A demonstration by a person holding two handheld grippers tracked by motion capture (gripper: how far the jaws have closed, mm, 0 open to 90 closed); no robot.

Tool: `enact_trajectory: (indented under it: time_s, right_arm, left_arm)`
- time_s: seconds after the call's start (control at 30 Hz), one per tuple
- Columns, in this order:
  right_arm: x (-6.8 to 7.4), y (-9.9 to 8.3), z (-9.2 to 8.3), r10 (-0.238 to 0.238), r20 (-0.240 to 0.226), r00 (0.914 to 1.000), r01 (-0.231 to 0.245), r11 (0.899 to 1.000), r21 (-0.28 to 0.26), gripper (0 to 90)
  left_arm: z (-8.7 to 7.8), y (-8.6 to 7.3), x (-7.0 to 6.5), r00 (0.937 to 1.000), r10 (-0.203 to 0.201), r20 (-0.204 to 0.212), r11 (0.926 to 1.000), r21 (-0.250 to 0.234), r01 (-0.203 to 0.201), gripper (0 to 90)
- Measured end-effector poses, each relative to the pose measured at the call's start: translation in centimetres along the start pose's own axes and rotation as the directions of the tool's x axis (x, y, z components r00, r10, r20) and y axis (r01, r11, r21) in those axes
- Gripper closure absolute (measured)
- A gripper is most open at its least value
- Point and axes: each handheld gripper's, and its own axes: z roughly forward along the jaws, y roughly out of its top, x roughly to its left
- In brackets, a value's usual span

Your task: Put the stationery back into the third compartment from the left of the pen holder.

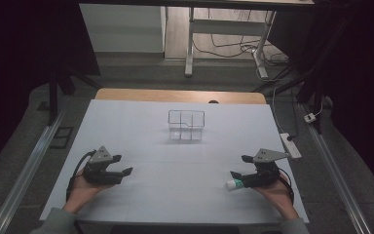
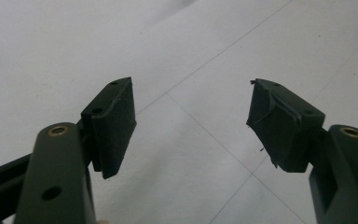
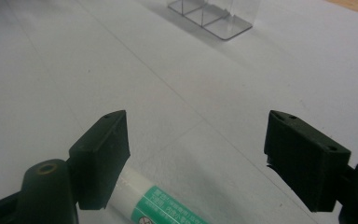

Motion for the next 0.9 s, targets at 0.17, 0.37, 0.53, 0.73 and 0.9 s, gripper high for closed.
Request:
enact_trajectory:
  time_s: [0.17, 0.37, 0.53, 0.73, 0.9]
  right_arm:
    - [0.0, 0.8, 0.2, -0.056, -0.031, 0.9979, 0.058, 0.997, 0.049, 21.7]
    - [-0.5, 1.9, -0.1, -0.107, -0.075, 0.9914, 0.114, 0.99, 0.087, 21.1]
    - [-0.9, 2.9, -0.2, -0.145, -0.159, 0.9766, 0.167, 0.976, 0.138, 21.7]
    - [-0.7, 4.7, 0.1, -0.216, -0.254, 0.9428, 0.27, 0.941, 0.203, 24.5]
    - [-0.3, 5.0, 0.1, -0.239, -0.324, 0.9155, 0.315, 0.926, 0.209, 27.8]
  left_arm:
    - [-0.1, 0.0, -0.1, 1.0, 0.002, 0.003, 1.0, 0.0, -0.002, 31.2]
    - [-0.1, -0.1, 0.0, 1.0, -0.004, 0.006, 1.0, 0.004, 0.003, 30.9]
    - [0.1, 0.0, 0.1, 0.9999, -0.003, 0.011, 1.0, 0.008, 0.003, 30.8]
    - [0.5, 0.1, 0.4, 0.9998, -0.006, 0.018, 0.9999, 0.013, 0.006, 30.8]
    - [0.4, 0.1, 0.4, 0.9998, -0.008, 0.016, 0.9999, 0.013, 0.008, 30.8]
